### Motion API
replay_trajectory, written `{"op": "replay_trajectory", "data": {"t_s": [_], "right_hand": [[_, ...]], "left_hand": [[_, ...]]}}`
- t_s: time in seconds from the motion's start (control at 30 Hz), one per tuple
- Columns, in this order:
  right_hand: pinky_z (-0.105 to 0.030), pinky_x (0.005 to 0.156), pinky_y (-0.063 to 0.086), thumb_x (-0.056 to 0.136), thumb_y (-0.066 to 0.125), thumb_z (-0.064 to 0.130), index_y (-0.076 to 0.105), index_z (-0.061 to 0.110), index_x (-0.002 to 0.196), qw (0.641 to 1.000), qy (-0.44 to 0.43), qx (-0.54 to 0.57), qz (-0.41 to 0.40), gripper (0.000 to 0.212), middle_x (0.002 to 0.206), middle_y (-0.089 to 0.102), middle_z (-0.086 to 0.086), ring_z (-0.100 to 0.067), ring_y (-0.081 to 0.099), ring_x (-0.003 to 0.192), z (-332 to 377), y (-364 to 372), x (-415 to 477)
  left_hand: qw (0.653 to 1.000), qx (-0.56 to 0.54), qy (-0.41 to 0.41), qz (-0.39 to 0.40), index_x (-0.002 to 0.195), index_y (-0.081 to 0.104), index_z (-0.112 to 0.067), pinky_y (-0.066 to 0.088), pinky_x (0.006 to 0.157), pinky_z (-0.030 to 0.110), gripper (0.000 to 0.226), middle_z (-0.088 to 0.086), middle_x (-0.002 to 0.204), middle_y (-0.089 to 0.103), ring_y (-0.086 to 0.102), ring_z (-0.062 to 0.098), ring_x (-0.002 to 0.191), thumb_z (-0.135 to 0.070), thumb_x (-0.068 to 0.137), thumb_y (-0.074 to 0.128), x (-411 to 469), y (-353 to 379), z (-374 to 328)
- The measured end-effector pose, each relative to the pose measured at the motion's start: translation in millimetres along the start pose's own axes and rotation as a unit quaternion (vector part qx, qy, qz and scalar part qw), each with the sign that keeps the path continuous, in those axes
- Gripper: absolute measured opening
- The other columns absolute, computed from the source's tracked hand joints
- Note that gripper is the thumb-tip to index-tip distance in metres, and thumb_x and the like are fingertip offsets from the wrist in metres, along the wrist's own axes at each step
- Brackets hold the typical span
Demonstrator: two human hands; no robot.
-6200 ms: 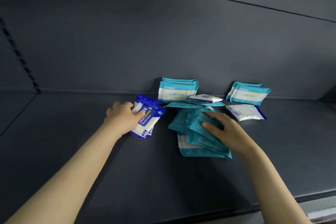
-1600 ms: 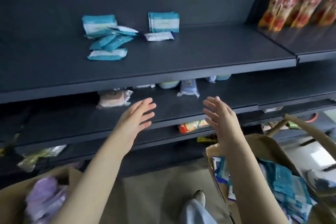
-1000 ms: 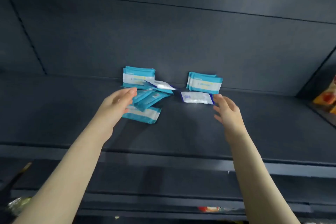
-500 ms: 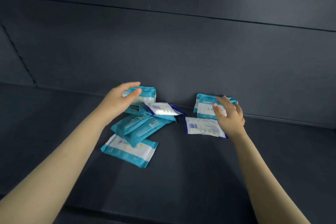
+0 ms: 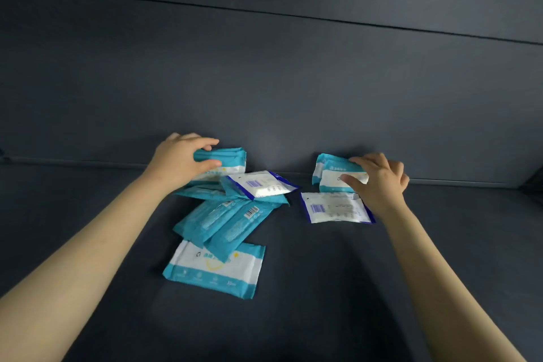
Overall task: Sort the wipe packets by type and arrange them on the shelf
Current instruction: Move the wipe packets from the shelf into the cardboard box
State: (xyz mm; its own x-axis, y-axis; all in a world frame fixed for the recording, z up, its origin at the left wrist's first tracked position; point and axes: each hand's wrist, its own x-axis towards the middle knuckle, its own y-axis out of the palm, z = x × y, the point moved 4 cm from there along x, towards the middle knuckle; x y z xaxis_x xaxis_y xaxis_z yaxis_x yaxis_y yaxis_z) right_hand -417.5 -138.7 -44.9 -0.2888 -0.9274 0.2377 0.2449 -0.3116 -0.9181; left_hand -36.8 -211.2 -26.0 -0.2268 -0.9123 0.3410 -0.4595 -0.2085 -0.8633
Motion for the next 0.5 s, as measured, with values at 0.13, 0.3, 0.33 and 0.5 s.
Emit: {"op": "replay_trajectory", "data": {"t_s": [0.13, 0.3, 0.33, 0.5], "right_hand": [[-0.039, 0.104, 0.017, 0.086, 0.068, 0.053, 0.064, 0.032, 0.122, 0.999, -0.013, -0.028, -0.026, 0.042, 0.132, 0.051, 0.012, -0.025, 0.026, 0.130, 5, -5, 0], [-0.033, 0.092, 0.019, 0.084, 0.073, 0.048, 0.060, 0.023, 0.102, 0.999, -0.034, -0.016, -0.013, 0.033, 0.094, 0.058, 0.012, -0.025, 0.052, 0.109, 19, -5, -9], [-0.032, 0.091, 0.021, 0.086, 0.073, 0.043, 0.060, 0.022, 0.106, 0.999, -0.034, -0.002, -0.012, 0.032, 0.094, 0.063, 0.008, -0.026, 0.056, 0.104, 23, -5, -12], [-0.038, 0.096, 0.030, 0.091, 0.069, 0.033, 0.067, 0.021, 0.123, 0.991, -0.034, 0.022, -0.127, 0.034, 0.116, 0.069, 0.000, -0.029, 0.057, 0.108, 42, -23, -38]], "left_hand": [[0.995, 0.095, 0.013, 0.007, 0.119, 0.067, -0.039, 0.030, 0.093, 0.038, 0.041, -0.011, 0.117, 0.058, 0.040, 0.021, 0.111, -0.059, 0.083, 0.065, 5, -1, 0], [0.992, 0.094, 0.059, 0.056, 0.115, 0.059, -0.036, 0.030, 0.093, 0.037, 0.044, -0.014, 0.118, 0.061, 0.049, 0.017, 0.113, -0.063, 0.080, 0.065, 1, -2, 6], [0.992, 0.087, 0.066, 0.059, 0.117, 0.058, -0.034, 0.034, 0.091, 0.036, 0.046, -0.011, 0.118, 0.064, 0.054, 0.018, 0.110, -0.060, 0.081, 0.066, 0, -3, 8], [1.000, 0.001, 0.030, -0.005, 0.119, 0.064, -0.025, 0.048, 0.075, 0.036, 0.041, 0.000, 0.107, 0.069, 0.060, 0.024, 0.098, -0.052, 0.087, 0.064, -7, -18, 25]]}}
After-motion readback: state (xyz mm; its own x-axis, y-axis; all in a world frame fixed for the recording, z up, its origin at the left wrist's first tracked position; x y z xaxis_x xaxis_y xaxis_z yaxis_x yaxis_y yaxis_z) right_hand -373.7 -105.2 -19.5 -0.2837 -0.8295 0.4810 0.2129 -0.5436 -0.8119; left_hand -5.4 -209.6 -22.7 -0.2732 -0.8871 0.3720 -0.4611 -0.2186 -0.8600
